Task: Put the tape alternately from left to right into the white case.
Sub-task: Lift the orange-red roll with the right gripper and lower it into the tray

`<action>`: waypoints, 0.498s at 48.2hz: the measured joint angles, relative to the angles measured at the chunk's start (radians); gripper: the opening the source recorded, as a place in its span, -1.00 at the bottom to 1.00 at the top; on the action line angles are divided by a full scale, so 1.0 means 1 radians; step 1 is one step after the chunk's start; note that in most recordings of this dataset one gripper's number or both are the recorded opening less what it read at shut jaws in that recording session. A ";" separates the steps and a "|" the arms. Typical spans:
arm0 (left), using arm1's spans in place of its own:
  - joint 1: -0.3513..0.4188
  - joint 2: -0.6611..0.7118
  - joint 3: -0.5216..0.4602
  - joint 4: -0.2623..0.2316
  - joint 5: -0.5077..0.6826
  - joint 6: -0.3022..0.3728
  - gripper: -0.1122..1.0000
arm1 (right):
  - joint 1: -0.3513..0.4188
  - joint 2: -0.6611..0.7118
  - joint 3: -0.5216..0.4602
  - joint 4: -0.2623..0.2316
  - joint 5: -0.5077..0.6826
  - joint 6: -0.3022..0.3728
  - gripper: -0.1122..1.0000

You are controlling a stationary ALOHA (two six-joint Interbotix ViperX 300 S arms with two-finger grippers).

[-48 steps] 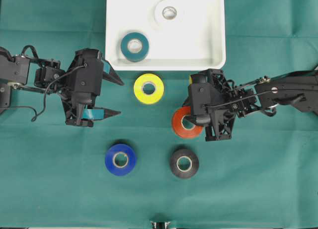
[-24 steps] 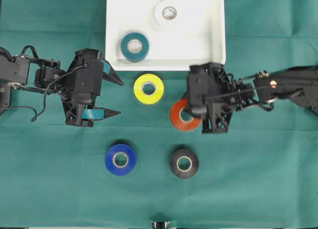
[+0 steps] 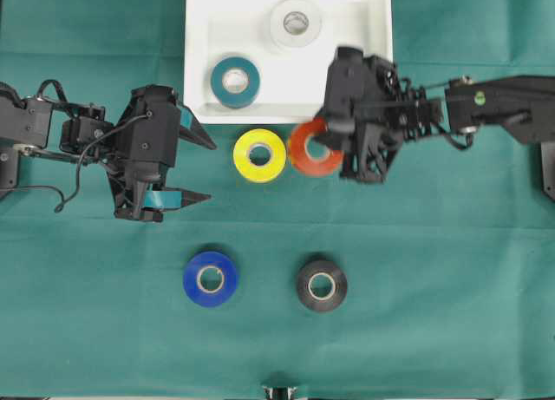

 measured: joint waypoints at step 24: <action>0.000 0.002 0.000 0.000 0.002 0.000 0.85 | -0.153 0.086 -0.086 -0.005 -0.023 -0.005 -0.76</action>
